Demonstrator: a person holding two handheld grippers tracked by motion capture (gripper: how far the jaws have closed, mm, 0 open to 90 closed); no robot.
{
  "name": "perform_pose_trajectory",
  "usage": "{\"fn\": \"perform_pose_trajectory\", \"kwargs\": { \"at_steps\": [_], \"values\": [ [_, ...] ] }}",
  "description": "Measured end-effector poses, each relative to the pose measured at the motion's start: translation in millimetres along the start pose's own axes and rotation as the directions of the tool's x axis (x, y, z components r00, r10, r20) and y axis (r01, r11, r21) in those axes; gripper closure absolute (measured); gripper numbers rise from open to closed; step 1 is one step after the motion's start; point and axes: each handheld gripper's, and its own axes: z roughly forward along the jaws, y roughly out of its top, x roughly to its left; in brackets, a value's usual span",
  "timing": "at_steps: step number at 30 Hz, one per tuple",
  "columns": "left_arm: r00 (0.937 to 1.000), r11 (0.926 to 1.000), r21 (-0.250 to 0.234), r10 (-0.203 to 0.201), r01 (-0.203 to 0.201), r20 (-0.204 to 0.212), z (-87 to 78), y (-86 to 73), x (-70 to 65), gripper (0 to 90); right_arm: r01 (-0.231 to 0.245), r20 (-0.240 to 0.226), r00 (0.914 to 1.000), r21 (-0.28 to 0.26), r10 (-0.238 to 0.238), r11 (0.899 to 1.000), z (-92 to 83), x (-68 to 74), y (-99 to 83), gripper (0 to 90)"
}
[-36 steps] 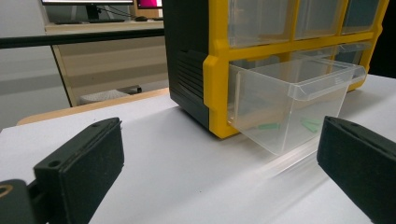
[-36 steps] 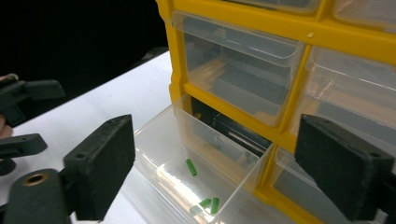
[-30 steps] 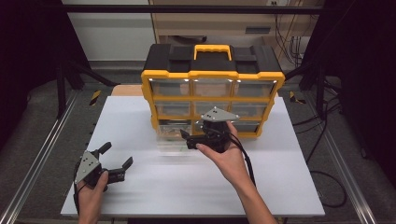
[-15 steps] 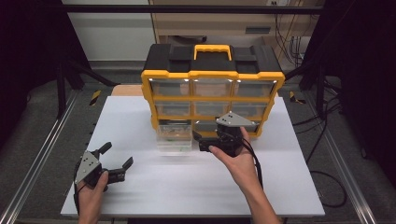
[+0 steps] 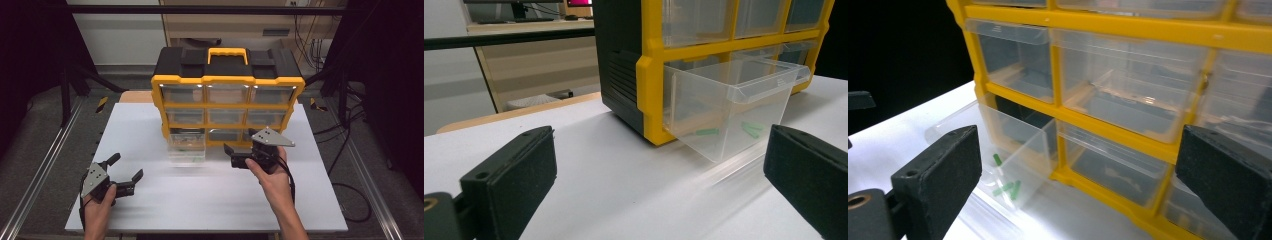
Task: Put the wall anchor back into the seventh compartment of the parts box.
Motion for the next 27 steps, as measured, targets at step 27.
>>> {"fn": "perform_pose_trajectory", "kwargs": {
  "at_steps": [27],
  "values": [
    [0.9999, 0.9999, 0.011, 0.003, -0.003, 0.017, -2.9, -0.4, -2.5, 0.5, 0.0, 0.069, 0.9976, -0.031, 0.003, 1.0, -49.5, -34.7, -30.2, 6.1]
  ]
}}
